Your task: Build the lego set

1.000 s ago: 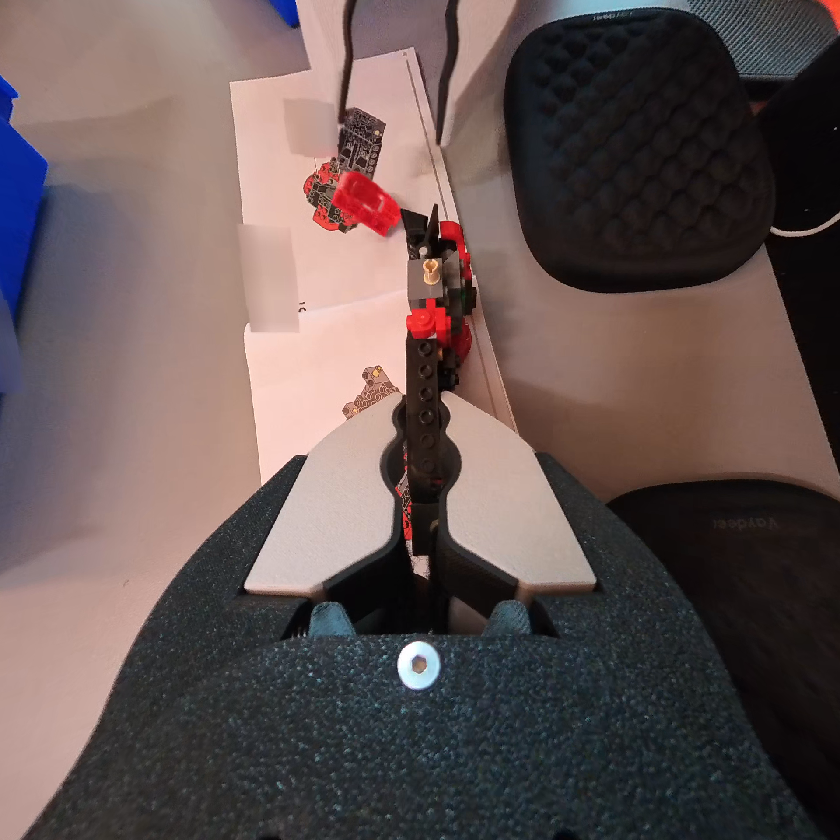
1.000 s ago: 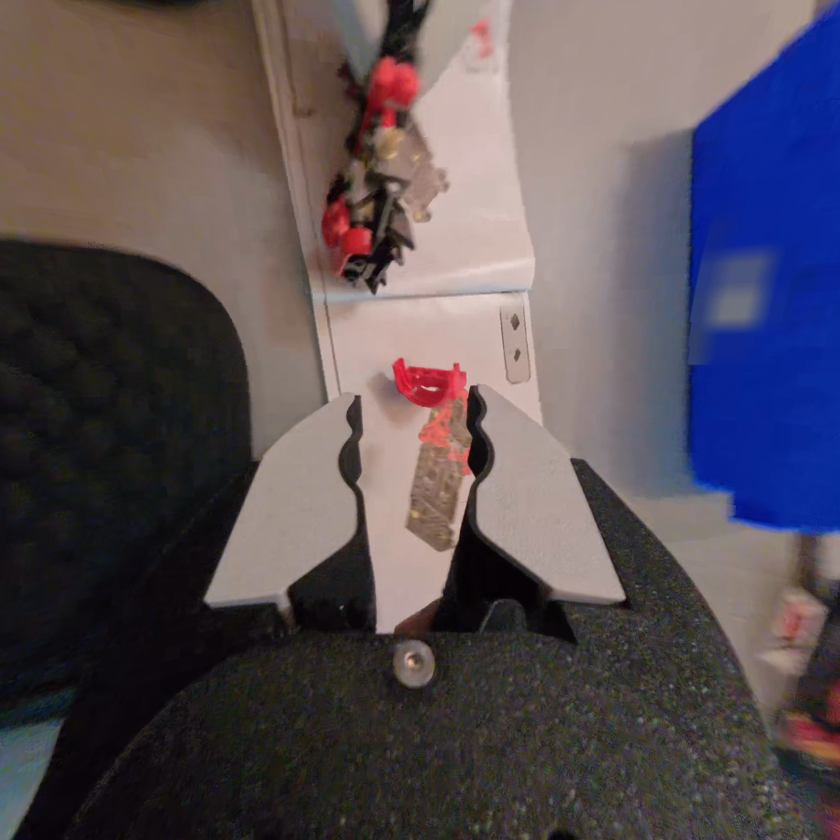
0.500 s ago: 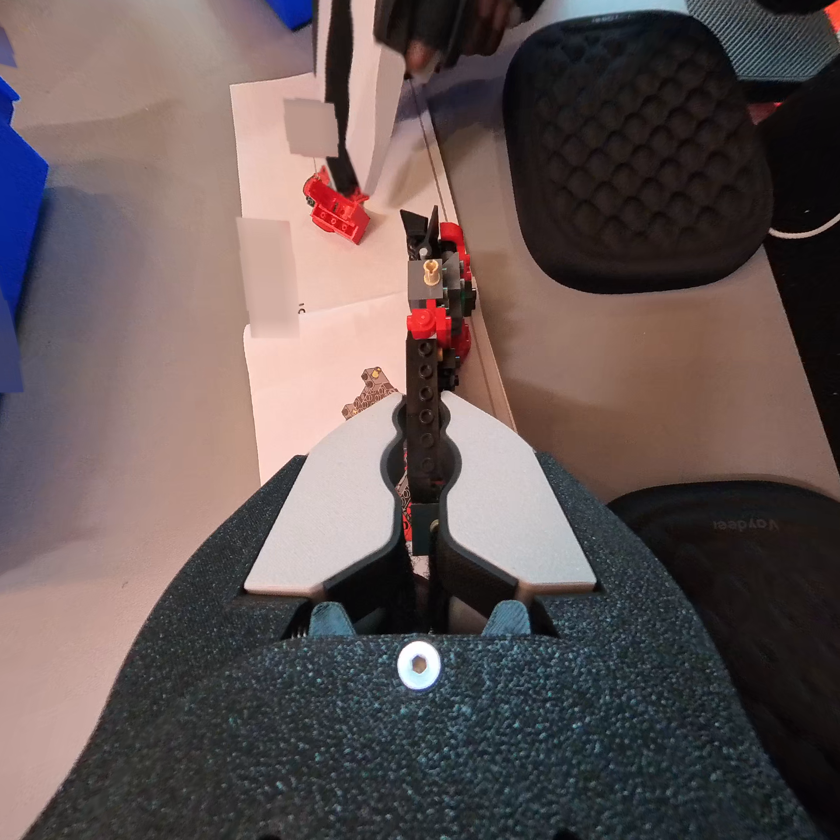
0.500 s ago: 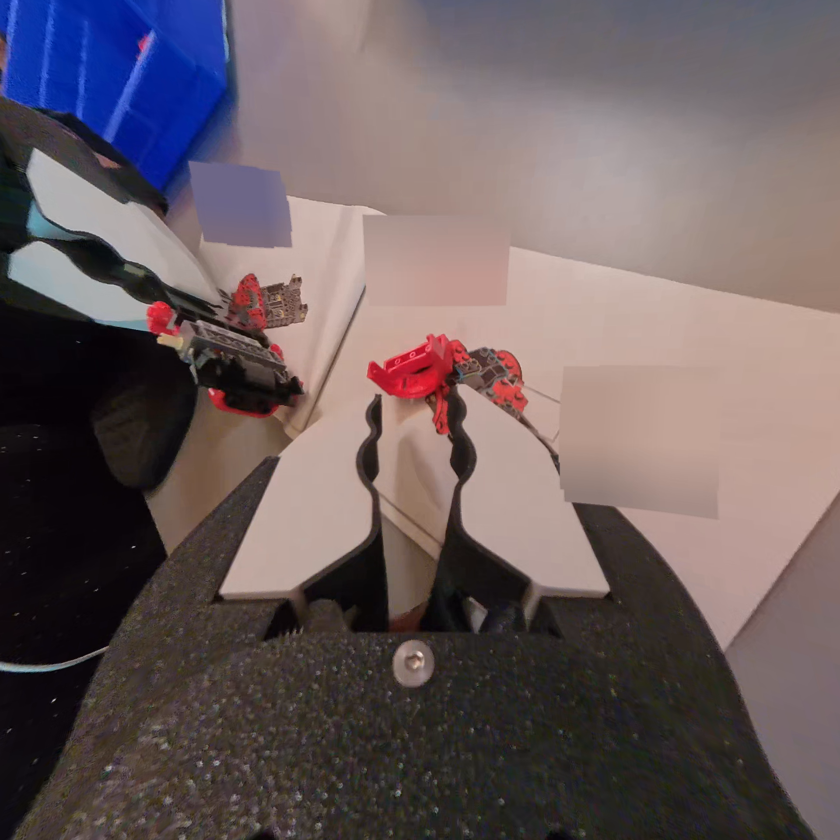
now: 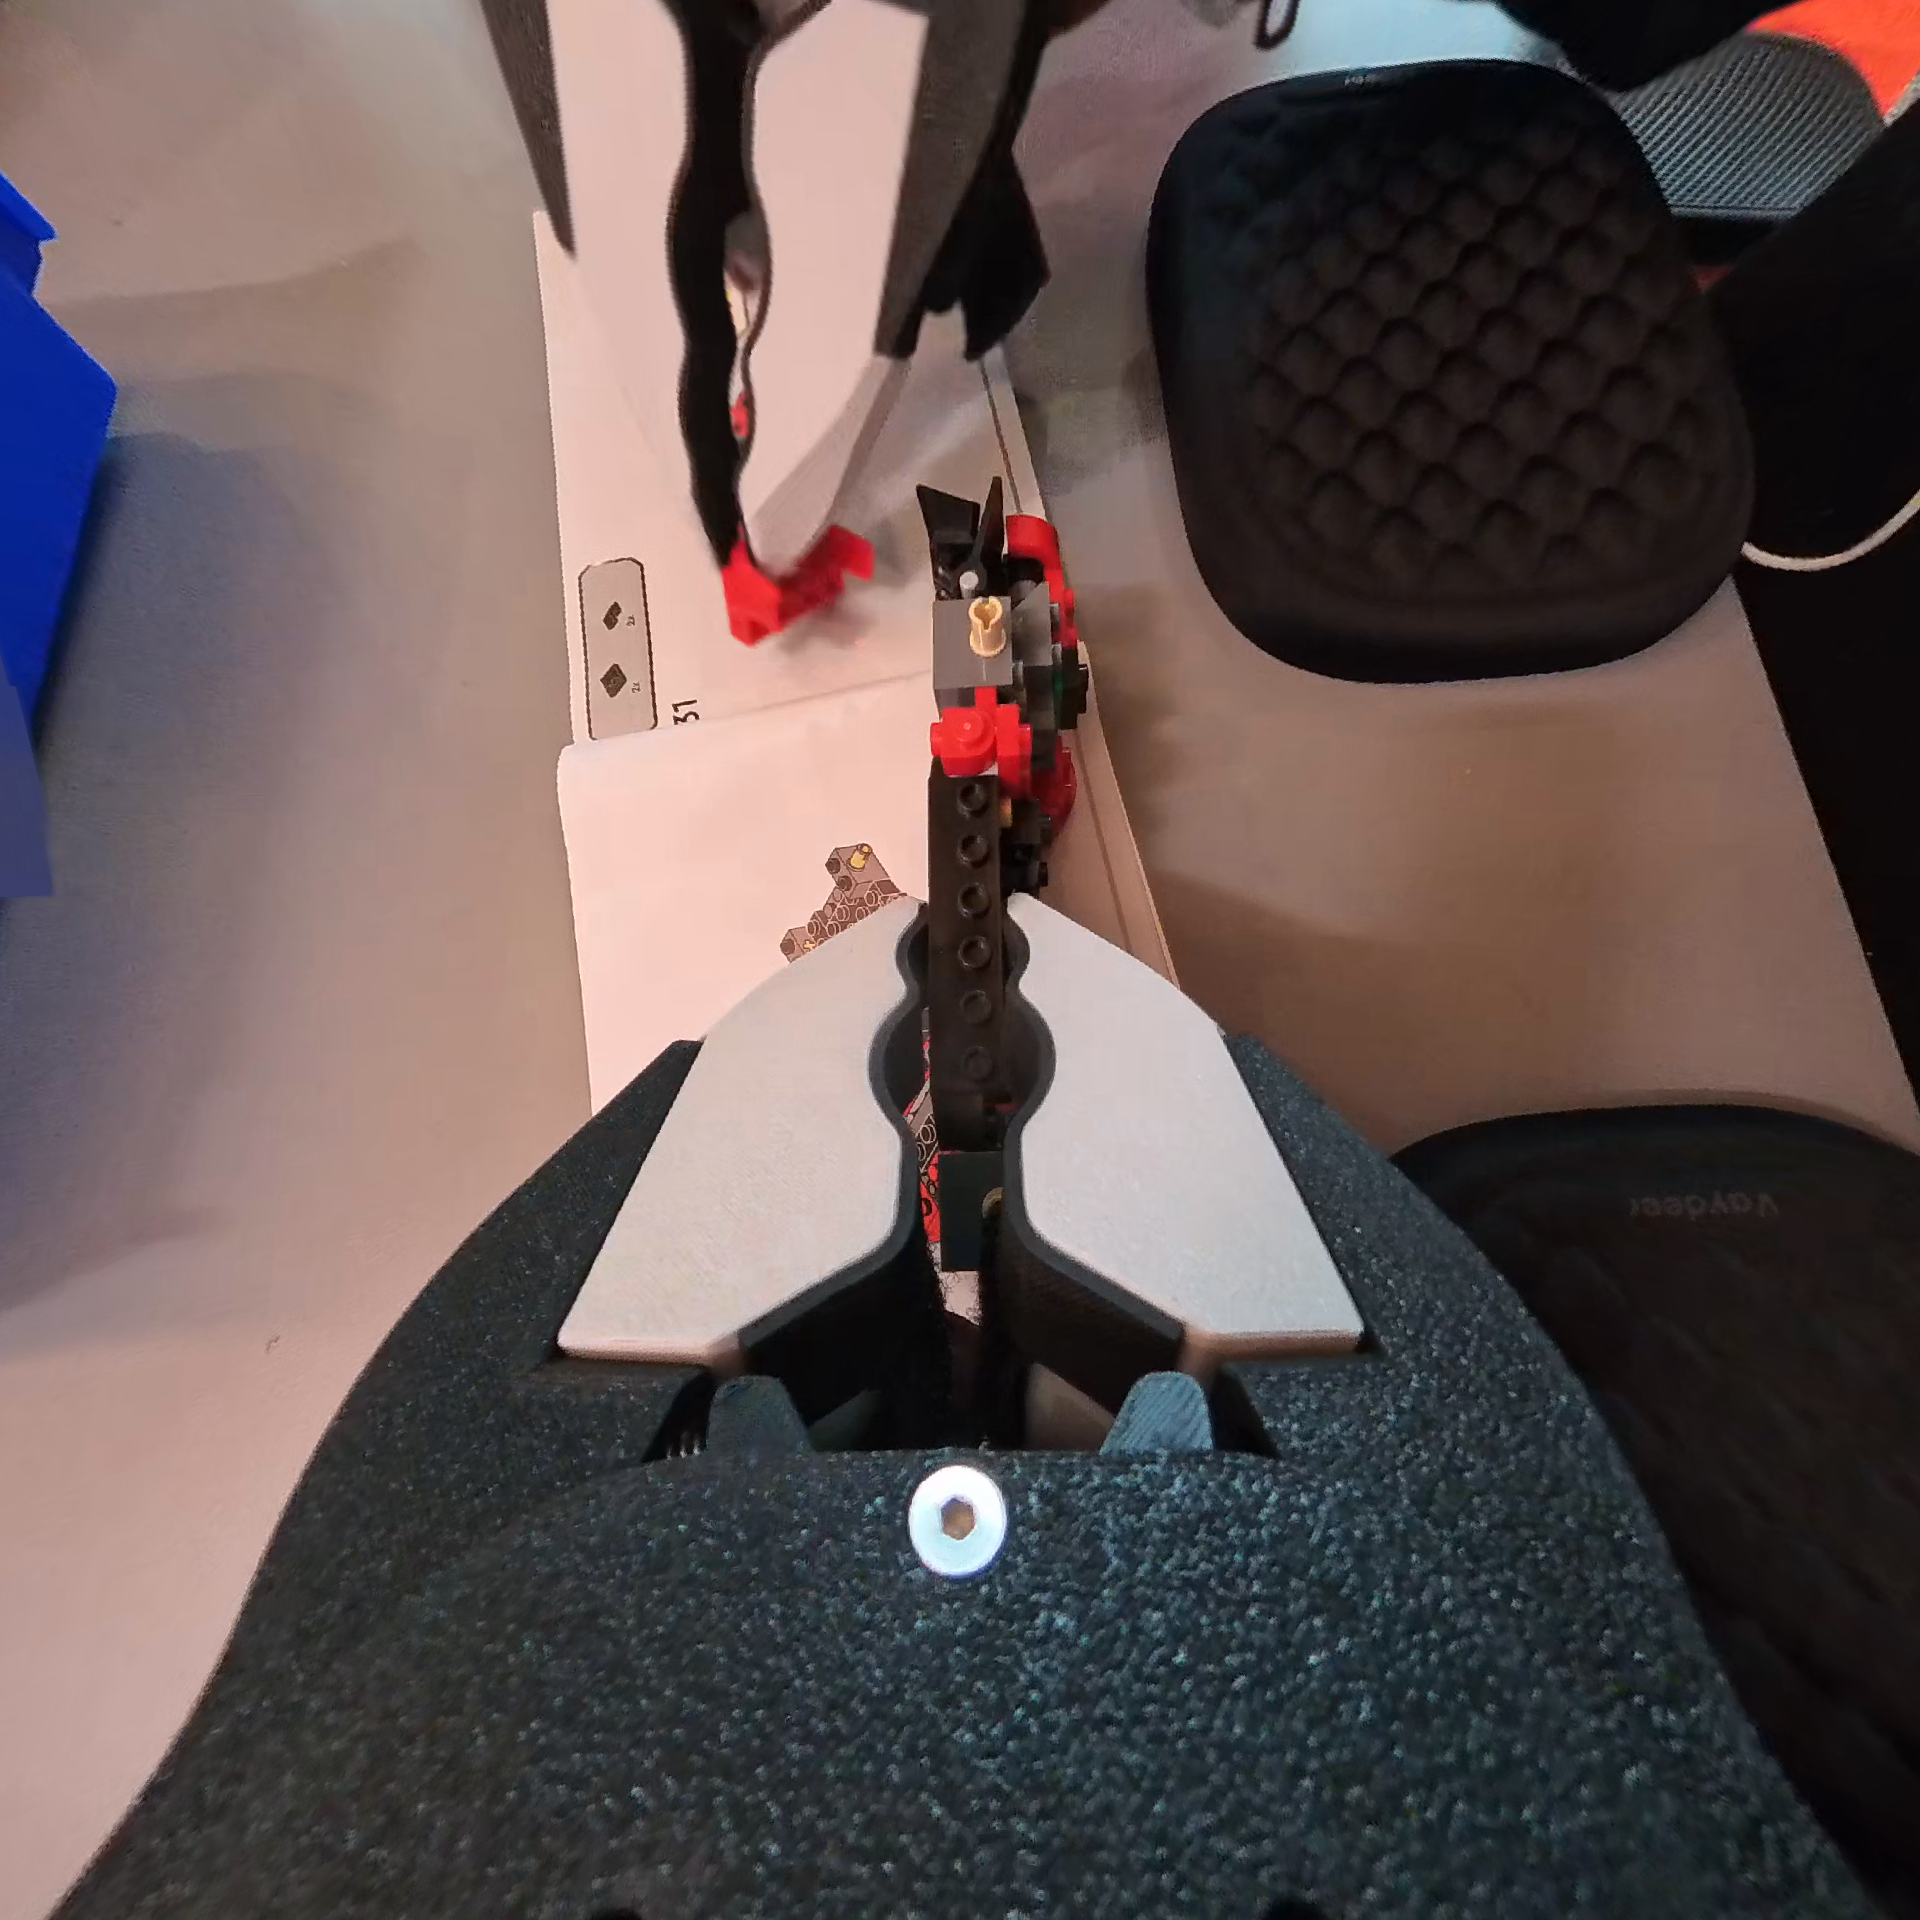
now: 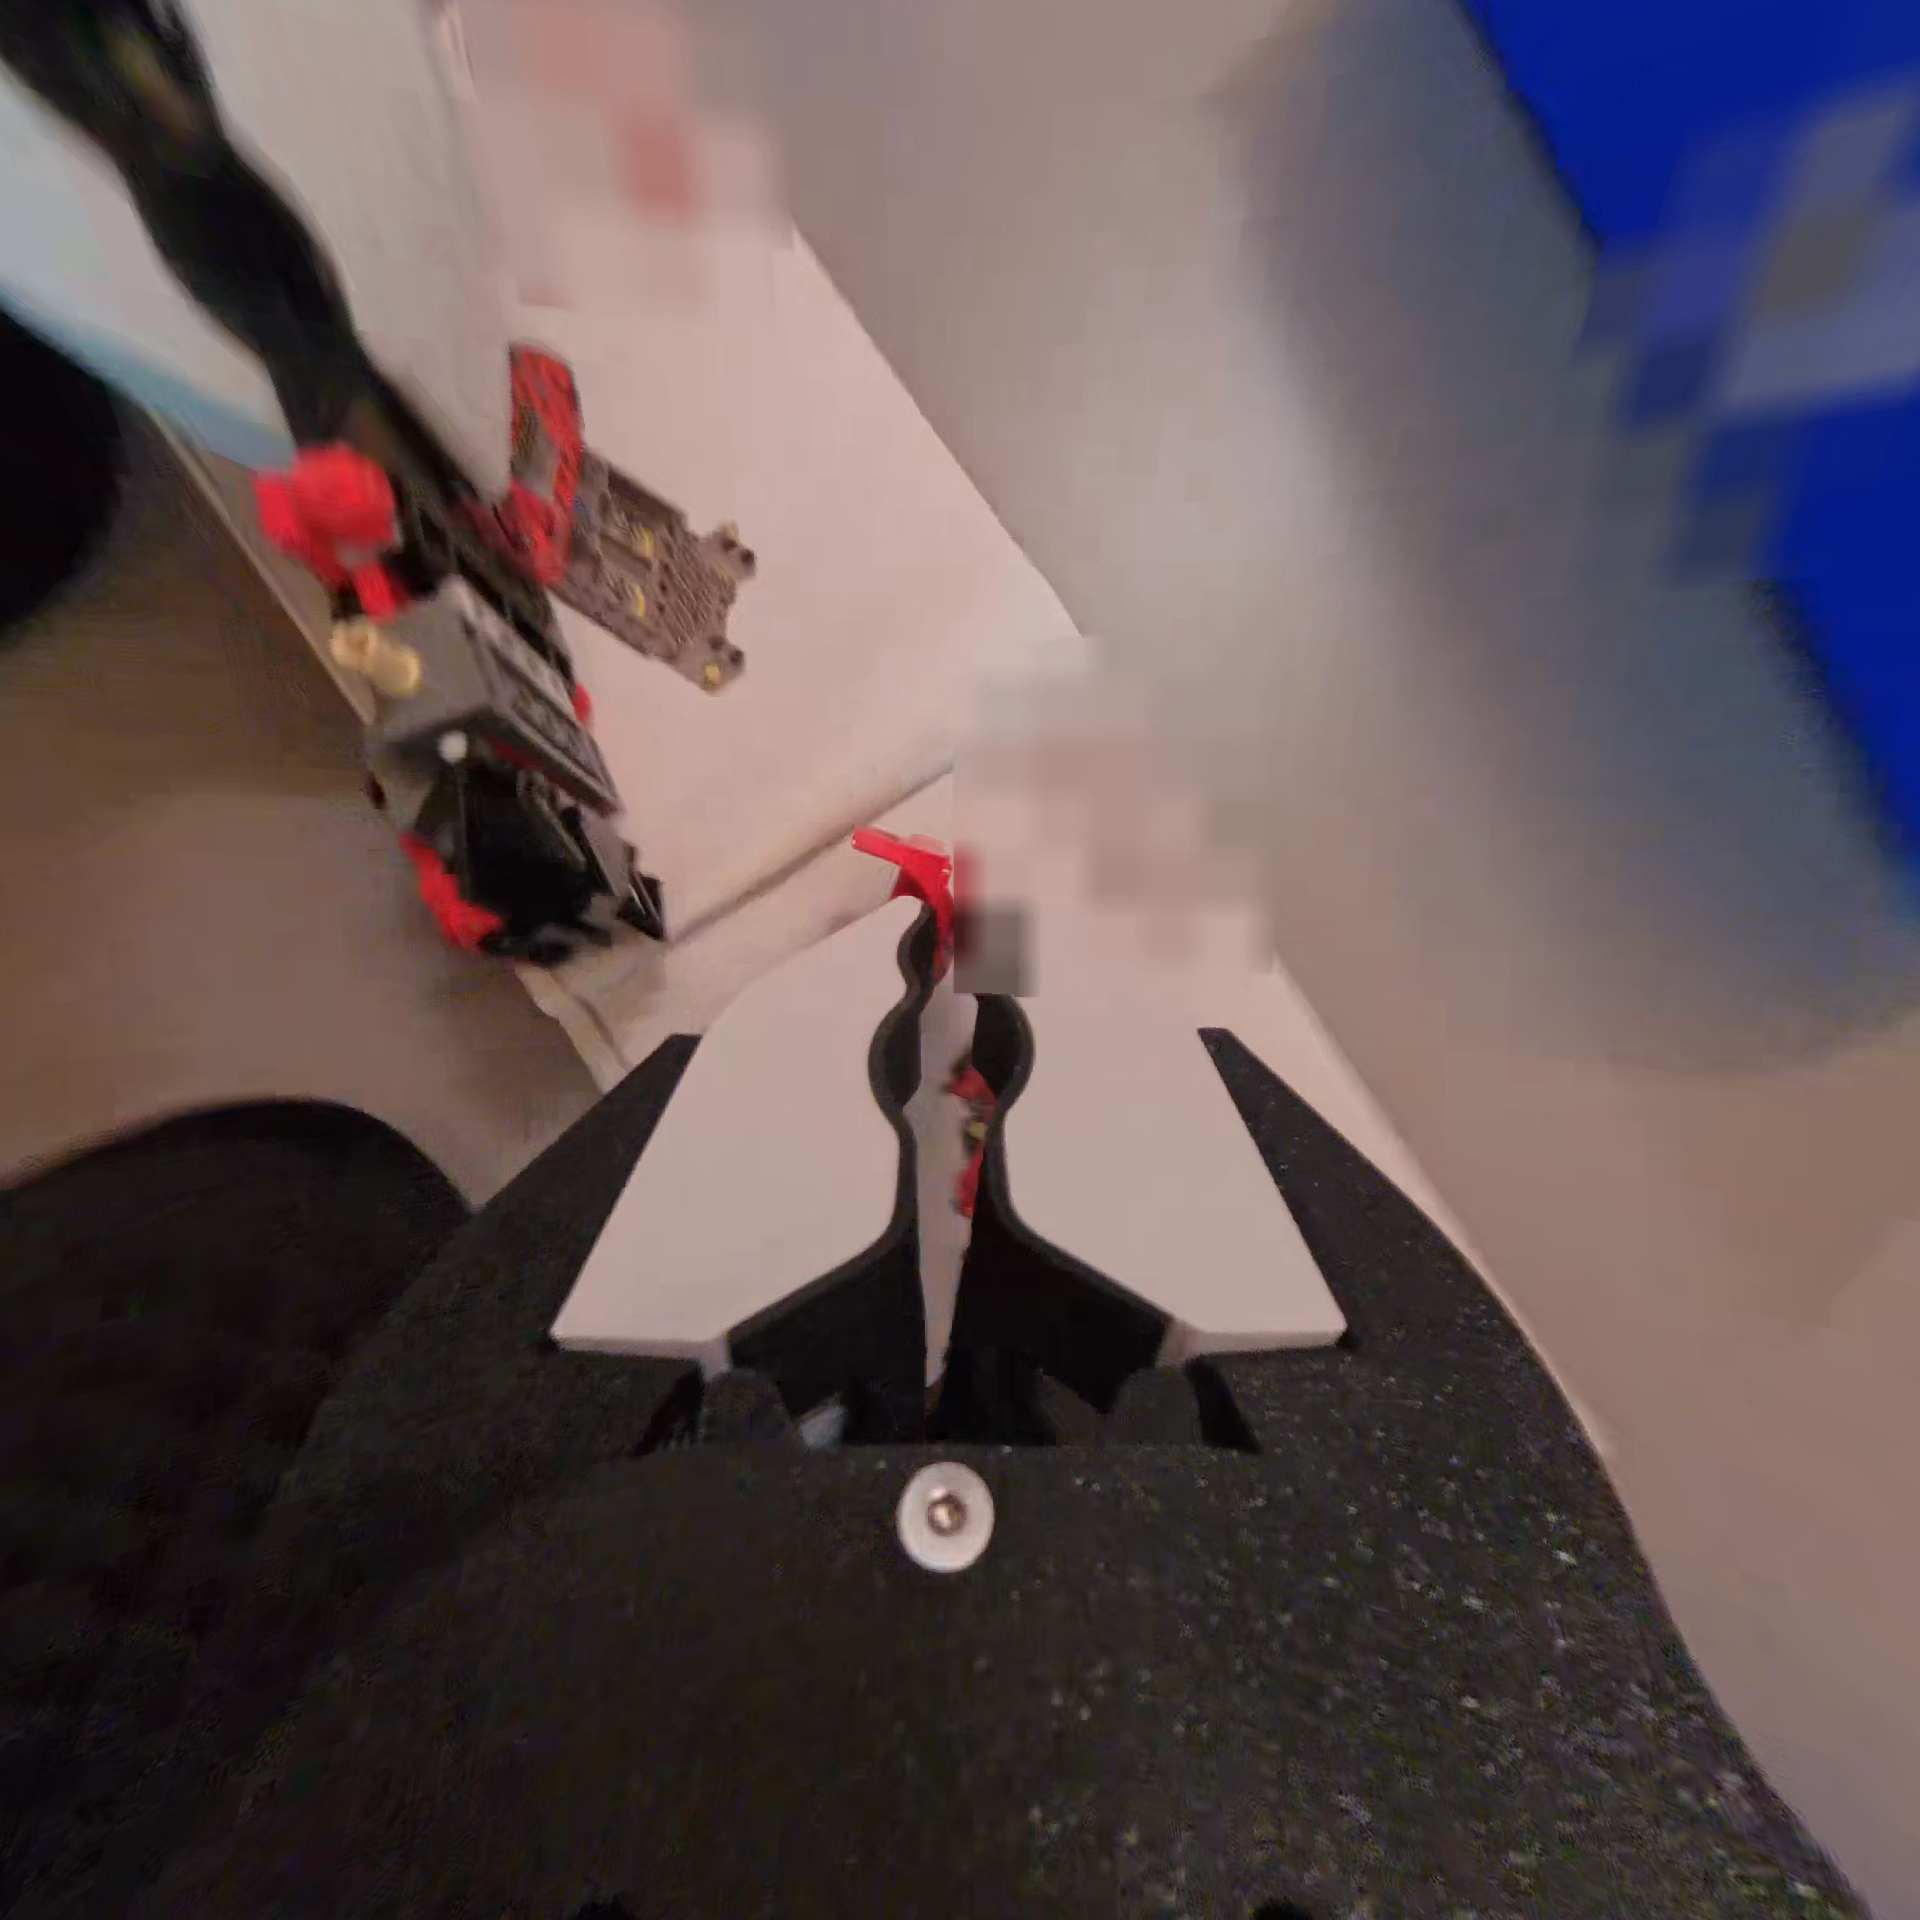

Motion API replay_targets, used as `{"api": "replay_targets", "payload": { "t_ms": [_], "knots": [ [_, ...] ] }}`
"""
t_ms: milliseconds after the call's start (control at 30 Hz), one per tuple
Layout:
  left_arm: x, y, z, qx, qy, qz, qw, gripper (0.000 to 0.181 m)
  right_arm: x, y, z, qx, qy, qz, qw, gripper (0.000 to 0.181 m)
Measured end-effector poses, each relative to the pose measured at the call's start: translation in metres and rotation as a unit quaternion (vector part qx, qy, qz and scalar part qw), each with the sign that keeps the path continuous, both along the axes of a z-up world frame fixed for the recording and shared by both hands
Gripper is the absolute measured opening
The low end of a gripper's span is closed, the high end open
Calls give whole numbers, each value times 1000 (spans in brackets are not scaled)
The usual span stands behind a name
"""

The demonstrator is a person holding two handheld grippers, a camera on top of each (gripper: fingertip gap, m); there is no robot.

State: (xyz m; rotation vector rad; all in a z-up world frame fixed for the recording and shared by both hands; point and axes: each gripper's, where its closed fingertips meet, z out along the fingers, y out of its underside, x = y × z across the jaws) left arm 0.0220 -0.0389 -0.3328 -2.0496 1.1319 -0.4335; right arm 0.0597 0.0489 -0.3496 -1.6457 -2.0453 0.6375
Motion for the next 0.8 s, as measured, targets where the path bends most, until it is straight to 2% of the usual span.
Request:
{"api": "replay_targets", "payload": {
  "t_ms": [33, 67, 133, 167, 200, 233, 333, 467, 567, 700, 800],
  "knots": [
    [0, 0, 0, 0, 0, 0, 1000, 9, 2, 6, 5, 89, -8, 34, 995, 4],
    [0, 0, 0, 0, 0, 0, 1000, 9, 3, 12, 11, 190, -22, 75, 979, 4],
    [0, 0, 0, 1, 0, 0, 1000, 9, 4, 21, 24, 375, -46, 147, 914, 4],
    [0, 0, 0, 2, 0, 0, 1000, 9, 4, 23, 24, 428, -58, 175, 885, 4],
    [0, 0, 0, 2, 0, 0, 1000, 9, 6, 22, 18, 448, -73, 196, 869, 4],
    [0, 0, 0, 2, 0, 0, 1000, 9, 8, 21, 10, 449, -82, 207, 865, 4],
    [1, 0, 0, 4, 2, 0, 1000, 9, 12, 18, -3, 435, -64, 208, 874, 7],
    [1, 0, 0, 4, 1, -1, 1000, 9, 20, 4, -1, 330, -29, 181, 926, 13],
    [1, 0, 0, 3, -1, -1, 1000, 9, 29, 1, 1, 251, -22, 167, 953, 22],
    [1, 0, 0, 4, -1, 0, 1000, 9, 32, 0, 17, 83, 41, 138, 986, 21],
    [1, 0, 0, 3, -2, 0, 1000, 9, 33, 7, 23, -73, 50, 109, 990, 20]
  ]
}}
